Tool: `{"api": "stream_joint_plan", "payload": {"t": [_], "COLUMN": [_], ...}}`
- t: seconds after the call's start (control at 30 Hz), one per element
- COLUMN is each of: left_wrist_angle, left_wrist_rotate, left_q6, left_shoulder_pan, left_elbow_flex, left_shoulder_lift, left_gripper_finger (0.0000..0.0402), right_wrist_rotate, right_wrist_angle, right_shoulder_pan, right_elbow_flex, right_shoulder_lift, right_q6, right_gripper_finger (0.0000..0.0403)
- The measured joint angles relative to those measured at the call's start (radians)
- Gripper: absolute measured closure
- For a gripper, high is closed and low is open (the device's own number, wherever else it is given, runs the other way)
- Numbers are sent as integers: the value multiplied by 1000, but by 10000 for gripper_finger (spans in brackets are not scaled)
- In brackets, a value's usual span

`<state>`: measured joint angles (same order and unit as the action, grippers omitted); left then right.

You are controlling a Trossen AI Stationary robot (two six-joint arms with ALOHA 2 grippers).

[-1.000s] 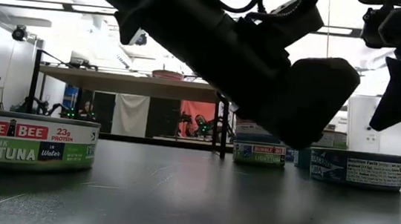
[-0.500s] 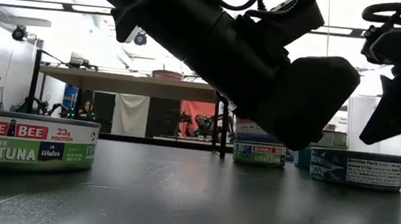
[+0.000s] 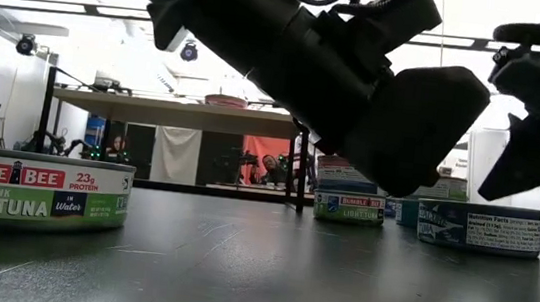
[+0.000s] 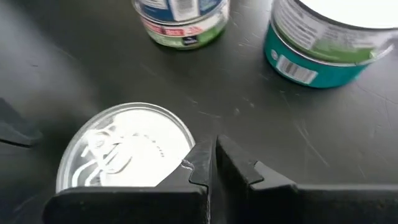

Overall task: Stack canned seafood by type on shelf
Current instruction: Put the blue tuna can on the shelf

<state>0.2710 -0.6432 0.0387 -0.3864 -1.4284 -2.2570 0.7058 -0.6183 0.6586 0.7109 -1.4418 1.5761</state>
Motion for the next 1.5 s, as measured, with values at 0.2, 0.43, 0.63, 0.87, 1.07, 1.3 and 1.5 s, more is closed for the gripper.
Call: {"api": "stream_joint_plan", "payload": {"t": [0.2,0.43,0.63,0.87,1.07,1.3,1.5], "left_wrist_angle": [0,4,5,5,2,45,73], "left_wrist_rotate": [0,0,32,33,35,126,138], "left_q6": [-3,-3,-3,-3,-3,-4,-11], "left_shoulder_pan": [-1,-2,-3,-3,-3,3,12], "left_elbow_flex": [0,0,0,0,0,0,0], "left_shoulder_lift": [0,0,0,1,1,1,2], "left_gripper_finger": [401,401,401,401,401,401,401], "right_wrist_rotate": [-46,-59,-59,-83,-100,-146,-212], "right_wrist_angle": [24,98,168,269,287,277,276], "right_shoulder_pan": [2,2,2,2,2,2,2], "right_elbow_flex": [-11,-12,-12,-12,-12,-5,-2], "right_shoulder_lift": [0,0,0,0,6,68,133], "right_q6": [0,-59,-107,-171,-225,-272,-341], "right_gripper_finger": [390,390,390,390,390,390,390]}}
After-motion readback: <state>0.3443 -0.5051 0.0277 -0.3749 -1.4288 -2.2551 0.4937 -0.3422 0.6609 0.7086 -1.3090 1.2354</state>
